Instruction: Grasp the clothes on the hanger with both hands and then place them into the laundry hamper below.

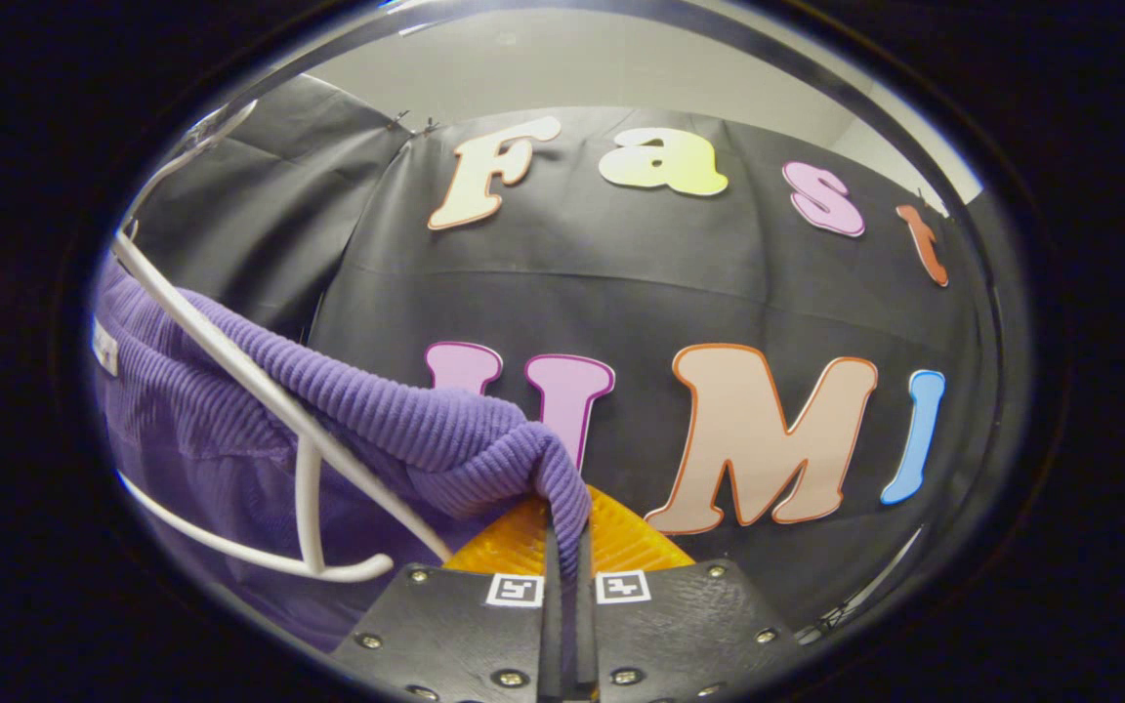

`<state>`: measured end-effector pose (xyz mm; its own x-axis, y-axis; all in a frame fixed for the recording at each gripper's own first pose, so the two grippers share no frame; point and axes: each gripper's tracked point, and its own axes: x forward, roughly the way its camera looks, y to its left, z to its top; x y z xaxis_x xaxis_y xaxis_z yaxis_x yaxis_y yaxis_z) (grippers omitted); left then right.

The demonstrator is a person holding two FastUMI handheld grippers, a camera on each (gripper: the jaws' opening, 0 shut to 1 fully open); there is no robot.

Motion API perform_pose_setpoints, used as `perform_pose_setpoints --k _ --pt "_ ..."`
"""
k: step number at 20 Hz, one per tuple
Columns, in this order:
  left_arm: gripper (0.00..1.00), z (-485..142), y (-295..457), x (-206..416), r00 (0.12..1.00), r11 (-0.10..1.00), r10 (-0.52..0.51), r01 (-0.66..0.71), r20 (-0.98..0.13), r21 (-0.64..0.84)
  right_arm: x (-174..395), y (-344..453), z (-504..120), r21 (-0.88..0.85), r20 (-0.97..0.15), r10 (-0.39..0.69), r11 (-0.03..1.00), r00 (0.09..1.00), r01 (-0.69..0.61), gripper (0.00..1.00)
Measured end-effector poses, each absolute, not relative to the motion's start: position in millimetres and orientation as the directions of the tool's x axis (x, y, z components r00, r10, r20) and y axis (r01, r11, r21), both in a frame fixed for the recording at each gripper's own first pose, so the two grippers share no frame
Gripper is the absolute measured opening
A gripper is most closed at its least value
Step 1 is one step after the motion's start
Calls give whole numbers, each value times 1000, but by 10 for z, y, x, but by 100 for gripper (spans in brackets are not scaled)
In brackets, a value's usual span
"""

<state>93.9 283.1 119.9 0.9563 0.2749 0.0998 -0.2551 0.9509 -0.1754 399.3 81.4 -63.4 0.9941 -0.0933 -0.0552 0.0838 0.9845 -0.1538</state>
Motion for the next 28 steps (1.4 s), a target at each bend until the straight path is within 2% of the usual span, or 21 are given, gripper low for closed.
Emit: perform_pose_setpoints --k 2,12,23,24,25,28 --pt "2 1107 2849 968 956 949 281 -264 80 -172 4000 826 -700 -156 -71 -90 985 993 78 5" --pt "4 533 2874 1049 954 939 298 -301 -43 -164 3942 716 -1137 -166 -164 -94 984 982 66 5" --pt "2 -3 2826 931 936 938 316 -333 -155 -100 3609 711 -1590 -184 -258 -74 983 963 26 6" --pt "6 -55 2814 916 936 939 314 -331 -160 -93 3572 724 -1601 -184 -263 -69 983 962 20 5" --pt "4 -100 2801 909 935 940 313 -330 -168 -84 3526 736 -1627 -185 -269 -65 983 961 15 5" --pt "6 -225 2750 875 931 943 311 -327 -192 -57 3415 786 -1688 -187 -283 -51 982 958 -3 5"
